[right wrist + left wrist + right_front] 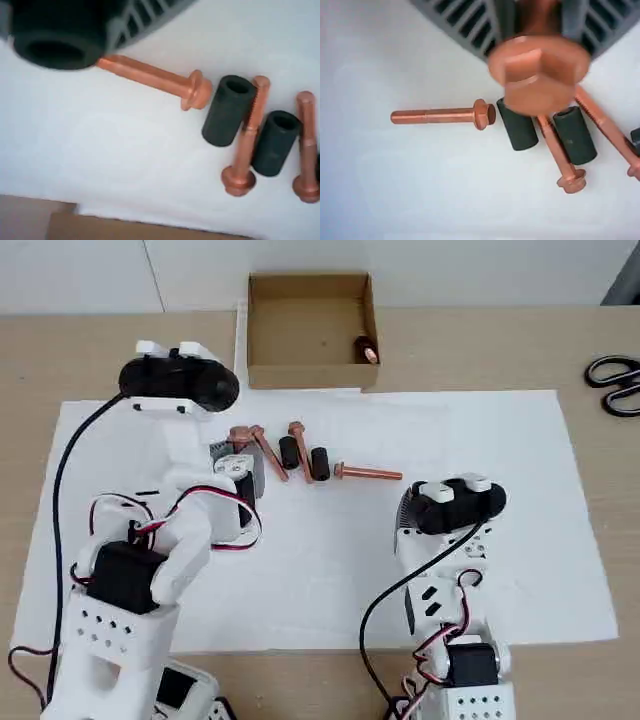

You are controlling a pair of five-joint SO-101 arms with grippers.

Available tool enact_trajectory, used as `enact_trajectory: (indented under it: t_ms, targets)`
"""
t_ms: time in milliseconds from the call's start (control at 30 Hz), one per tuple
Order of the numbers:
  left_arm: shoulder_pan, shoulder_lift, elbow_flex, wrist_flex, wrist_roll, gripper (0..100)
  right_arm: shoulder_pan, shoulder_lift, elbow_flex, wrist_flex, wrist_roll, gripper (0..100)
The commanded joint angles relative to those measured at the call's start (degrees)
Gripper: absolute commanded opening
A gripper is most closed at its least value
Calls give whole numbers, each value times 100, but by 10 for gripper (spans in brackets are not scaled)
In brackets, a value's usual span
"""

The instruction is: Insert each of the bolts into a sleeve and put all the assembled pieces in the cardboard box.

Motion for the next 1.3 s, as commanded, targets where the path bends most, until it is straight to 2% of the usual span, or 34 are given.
enact_trajectory:
  t_ms: [0,200,1267]
  targets:
    - [18,-158,-22,-202,26,5,-242,-154,44,4,-53,4]
    - [26,-167,-13,-193,26,5,-523,-154,44,-22,-53,4]
    - [9,-185,22,-167,18,5,-532,-154,44,4,-88,4]
